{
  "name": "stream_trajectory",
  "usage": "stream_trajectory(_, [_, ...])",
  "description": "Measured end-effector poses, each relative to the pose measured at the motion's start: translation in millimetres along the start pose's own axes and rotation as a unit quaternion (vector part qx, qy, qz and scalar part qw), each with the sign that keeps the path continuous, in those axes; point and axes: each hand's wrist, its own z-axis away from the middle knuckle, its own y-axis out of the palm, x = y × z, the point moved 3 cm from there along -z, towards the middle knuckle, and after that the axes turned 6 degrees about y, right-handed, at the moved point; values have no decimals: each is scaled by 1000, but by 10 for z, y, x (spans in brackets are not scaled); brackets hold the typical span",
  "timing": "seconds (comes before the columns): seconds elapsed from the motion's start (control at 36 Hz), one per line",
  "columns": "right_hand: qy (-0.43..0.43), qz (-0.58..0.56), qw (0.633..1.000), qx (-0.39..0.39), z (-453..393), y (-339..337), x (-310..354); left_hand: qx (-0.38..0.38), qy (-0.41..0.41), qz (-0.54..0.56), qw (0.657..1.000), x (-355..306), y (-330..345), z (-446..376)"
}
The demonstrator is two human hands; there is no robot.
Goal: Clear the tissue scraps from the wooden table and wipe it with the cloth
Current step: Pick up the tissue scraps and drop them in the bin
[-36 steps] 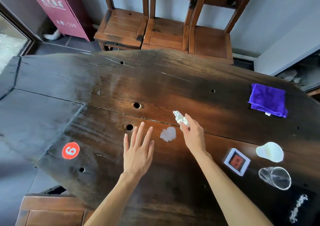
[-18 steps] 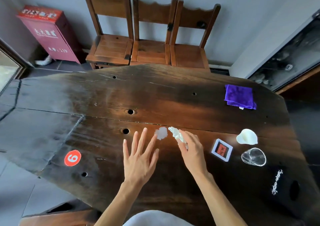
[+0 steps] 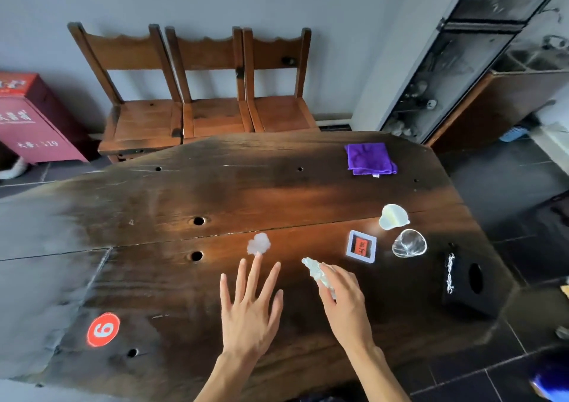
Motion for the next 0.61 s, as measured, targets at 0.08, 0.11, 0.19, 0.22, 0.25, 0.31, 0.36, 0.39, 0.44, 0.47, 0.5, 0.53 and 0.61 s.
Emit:
stream_trajectory(0.08, [20,-10,999,-25,100,-170,-120,7,20,5,1000,-186,-51,-19])
stream_trajectory(0.11, [23,-13,999,-28,119,-195,-148,7,20,9,1000,-223,-61,-27])
stream_trajectory(0.19, [41,-18,998,-50,225,-358,-287,7,37,14,999,-427,-81,-8])
stream_trajectory(0.22, [49,-21,997,-57,255,-413,-339,6,42,16,999,-500,-80,-1])
stream_trajectory(0.25, [54,-25,996,-65,286,-471,-395,4,46,18,999,-583,-79,4])
stream_trajectory(0.31, [61,-35,994,-81,354,-612,-511,4,58,17,998,-778,-62,15])
stream_trajectory(0.36, [65,-41,992,-98,439,-772,-625,10,71,13,997,-991,-48,38])
stream_trajectory(0.39, [66,-43,991,-106,487,-854,-685,8,78,12,997,-1104,-48,54])
stream_trajectory(0.44, [65,-46,989,-123,584,-1020,-812,1,90,14,996,-1341,-49,95])
stream_trajectory(0.47, [65,-46,988,-132,634,-1107,-878,-1,94,16,995,-1465,-48,125])
stream_trajectory(0.5, [63,-45,987,-139,687,-1194,-944,-1,95,17,995,-1587,-42,163])
stream_trajectory(0.53, [61,-43,986,-147,744,-1279,-1012,2,97,18,995,-1710,-32,206])
stream_trajectory(0.61, [65,-42,983,-168,937,-1517,-1230,11,107,29,994,-2065,-2,347])
